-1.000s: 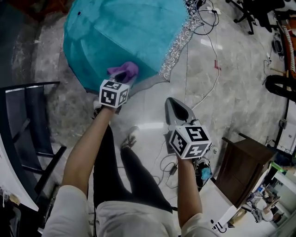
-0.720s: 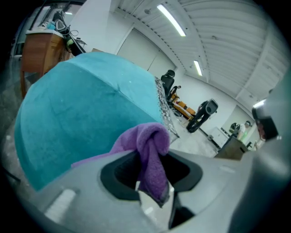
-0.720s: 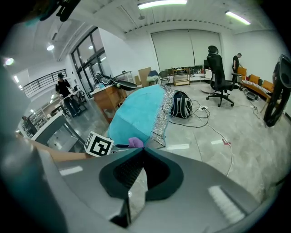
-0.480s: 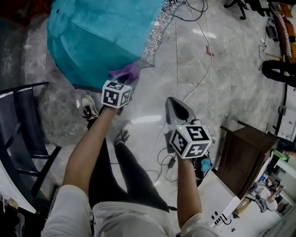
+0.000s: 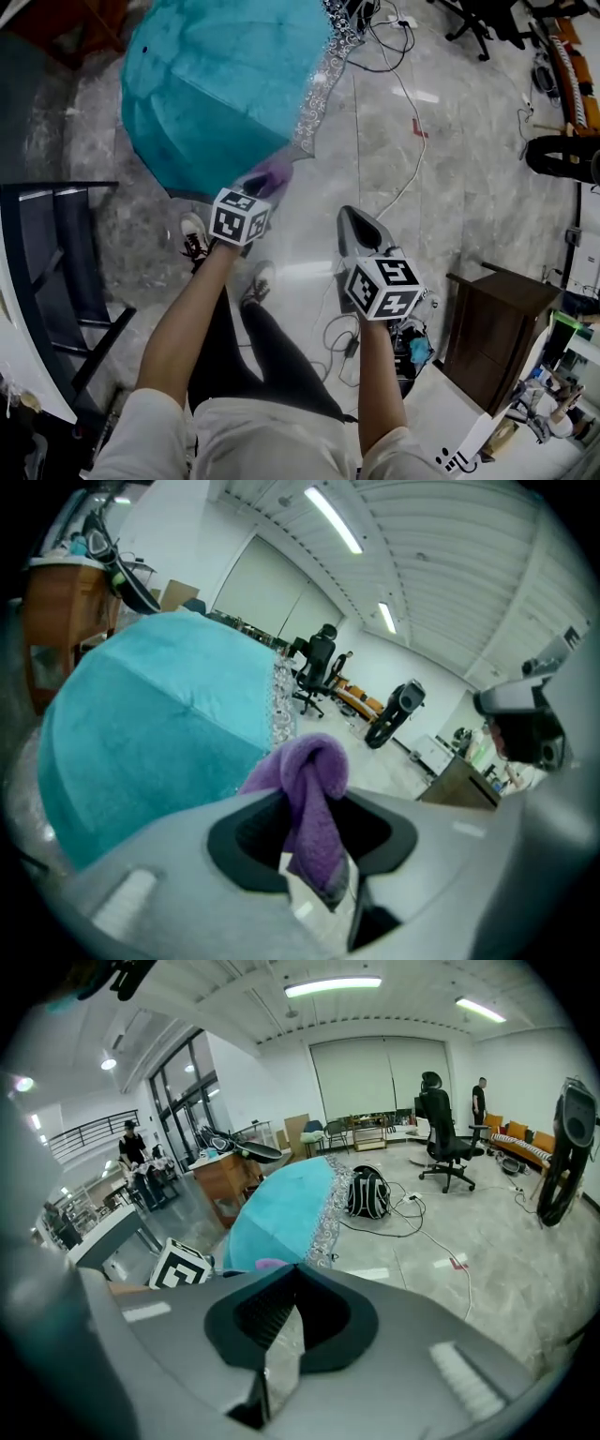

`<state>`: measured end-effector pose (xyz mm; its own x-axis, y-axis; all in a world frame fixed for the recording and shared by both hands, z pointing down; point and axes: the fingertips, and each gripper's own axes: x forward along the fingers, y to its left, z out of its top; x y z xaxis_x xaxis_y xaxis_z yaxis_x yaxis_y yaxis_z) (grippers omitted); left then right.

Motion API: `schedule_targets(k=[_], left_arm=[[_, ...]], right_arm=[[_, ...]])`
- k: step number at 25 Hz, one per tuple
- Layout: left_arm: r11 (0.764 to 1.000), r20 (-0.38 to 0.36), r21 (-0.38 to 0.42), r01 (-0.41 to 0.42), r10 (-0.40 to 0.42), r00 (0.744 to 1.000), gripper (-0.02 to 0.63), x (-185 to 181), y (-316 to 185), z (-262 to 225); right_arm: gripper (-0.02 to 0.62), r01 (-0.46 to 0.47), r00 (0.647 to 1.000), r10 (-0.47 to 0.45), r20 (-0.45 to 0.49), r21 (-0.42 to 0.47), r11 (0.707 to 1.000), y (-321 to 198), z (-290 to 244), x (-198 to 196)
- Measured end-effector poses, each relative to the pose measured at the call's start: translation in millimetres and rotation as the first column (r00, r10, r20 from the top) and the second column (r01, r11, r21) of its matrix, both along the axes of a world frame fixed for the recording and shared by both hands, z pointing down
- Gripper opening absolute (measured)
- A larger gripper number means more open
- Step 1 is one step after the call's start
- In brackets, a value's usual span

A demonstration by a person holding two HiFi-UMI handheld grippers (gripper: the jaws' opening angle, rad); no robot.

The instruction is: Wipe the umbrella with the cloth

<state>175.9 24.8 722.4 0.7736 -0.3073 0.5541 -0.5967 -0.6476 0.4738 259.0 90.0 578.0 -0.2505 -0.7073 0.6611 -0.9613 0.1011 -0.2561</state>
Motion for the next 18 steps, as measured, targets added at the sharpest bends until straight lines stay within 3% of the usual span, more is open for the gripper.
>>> schedule_targets(k=[4,9,14,18], left_arm=[[0.997,-0.004,0.070,0.025,-0.025,1.000,0.137,-27.7,-1.7,-58.6],[0.983,-0.041,0.141,0.116,-0.111,0.993,0.137,-66.5,-2.8,-130.9],[0.951,-0.143,0.157,0.267,-0.246,0.959,0.137,-112.0,0.7,-214.0],[0.921,-0.133,0.231,0.313,-0.289,0.948,0.137,-152.8,12.0,-276.2]], right_arm=[[0.005,0.029,1.000,-0.029,-0.005,0.055,0.998,-5.6,-46.2,-13.8],[0.004,0.065,0.998,-0.061,-0.028,0.127,0.990,-2.6,-103.9,-28.8],[0.005,0.102,0.995,-0.099,-0.023,0.184,0.978,3.9,-157.8,-45.0],[0.005,0.141,0.990,-0.140,-0.022,0.237,0.961,8.7,-206.1,-65.9]])
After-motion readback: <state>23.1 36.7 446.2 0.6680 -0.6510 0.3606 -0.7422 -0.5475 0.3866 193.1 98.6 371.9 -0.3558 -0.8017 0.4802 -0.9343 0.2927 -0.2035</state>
